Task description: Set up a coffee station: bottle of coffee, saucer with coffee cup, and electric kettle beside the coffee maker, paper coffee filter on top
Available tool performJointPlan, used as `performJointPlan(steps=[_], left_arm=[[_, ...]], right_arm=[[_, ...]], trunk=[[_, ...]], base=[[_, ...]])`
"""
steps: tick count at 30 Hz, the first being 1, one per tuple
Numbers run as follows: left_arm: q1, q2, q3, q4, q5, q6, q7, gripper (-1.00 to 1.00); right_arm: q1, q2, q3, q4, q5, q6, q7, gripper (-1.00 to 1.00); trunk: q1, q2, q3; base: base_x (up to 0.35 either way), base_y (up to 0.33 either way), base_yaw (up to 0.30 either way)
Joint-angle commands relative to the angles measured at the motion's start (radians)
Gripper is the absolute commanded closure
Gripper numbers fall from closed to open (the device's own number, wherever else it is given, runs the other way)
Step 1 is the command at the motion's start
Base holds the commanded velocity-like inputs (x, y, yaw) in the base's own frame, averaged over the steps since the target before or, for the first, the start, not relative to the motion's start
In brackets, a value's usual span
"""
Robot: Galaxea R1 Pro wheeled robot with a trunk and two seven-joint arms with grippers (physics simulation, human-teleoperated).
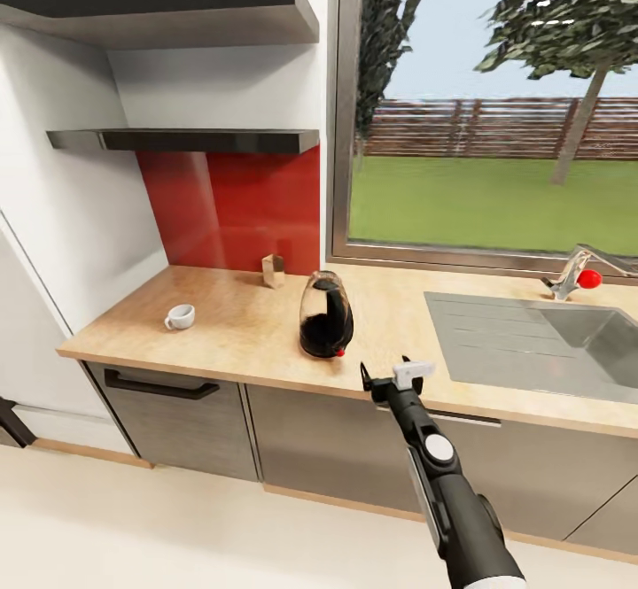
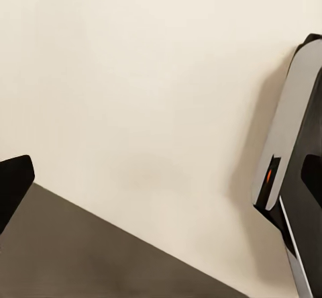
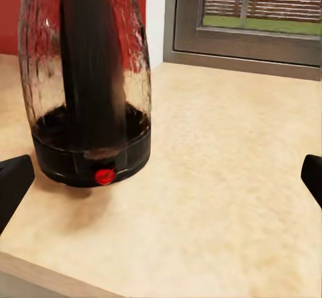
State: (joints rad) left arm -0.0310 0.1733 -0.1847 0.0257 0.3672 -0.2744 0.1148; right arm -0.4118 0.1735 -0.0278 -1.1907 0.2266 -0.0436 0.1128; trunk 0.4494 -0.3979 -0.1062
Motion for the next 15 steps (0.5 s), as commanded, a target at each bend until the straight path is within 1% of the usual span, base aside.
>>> performJointPlan(steps=[1,3,5,7,9,10,15], left_arm=[[-0.001,-0.001,-0.009,0.003,0.006,-0.005,0.002,-1.0],[0.0,-0.001,-0.009,0.003,0.005,-0.004,0.001,-1.0],[0.0,0.0,-0.01,0.003,0.005,-0.003,0.001,-1.0],[0.001,0.0,-0.009,0.003,0.005,-0.001,0.002,-1.0],[0.002,-0.001,-0.009,0.004,0.005,0.0,0.002,-1.0],[0.004,-0.001,-0.008,0.004,0.005,0.0,0.002,-1.0],[0.005,-0.003,-0.006,0.004,0.007,0.0,0.002,-1.0]], right_arm=[[-0.001,0.001,-0.003,-0.002,0.008,-0.003,0.005,-1.0],[-0.001,0.001,-0.002,-0.007,0.007,-0.003,0.005,-1.0],[-0.001,0.001,-0.002,-0.019,-0.004,-0.002,0.005,-1.0],[-0.001,0.001,-0.001,-0.03,-0.045,0.001,0.005,-1.0],[-0.001,0.001,-0.001,-0.034,-0.084,0.021,0.005,-1.0],[-0.001,0.001,-0.001,-0.036,-0.121,0.066,0.007,-1.0],[-0.001,0.001,-0.002,-0.036,-0.134,0.09,0.009,-1.0]], trunk=[[0.001,-0.002,-0.002],[0.001,-0.002,-0.002],[0.001,-0.002,-0.002],[0.001,-0.002,-0.002],[0.001,-0.002,-0.002],[0.001,-0.002,-0.002],[0.001,-0.002,-0.002]], base=[[0.0,0.0,0.0],[0.0,0.0,0.0],[0.011,0.0,0.0],[0.153,0.064,0.0],[0.234,0.144,0.0],[0.279,0.199,0.0],[0.271,0.207,0.0]])
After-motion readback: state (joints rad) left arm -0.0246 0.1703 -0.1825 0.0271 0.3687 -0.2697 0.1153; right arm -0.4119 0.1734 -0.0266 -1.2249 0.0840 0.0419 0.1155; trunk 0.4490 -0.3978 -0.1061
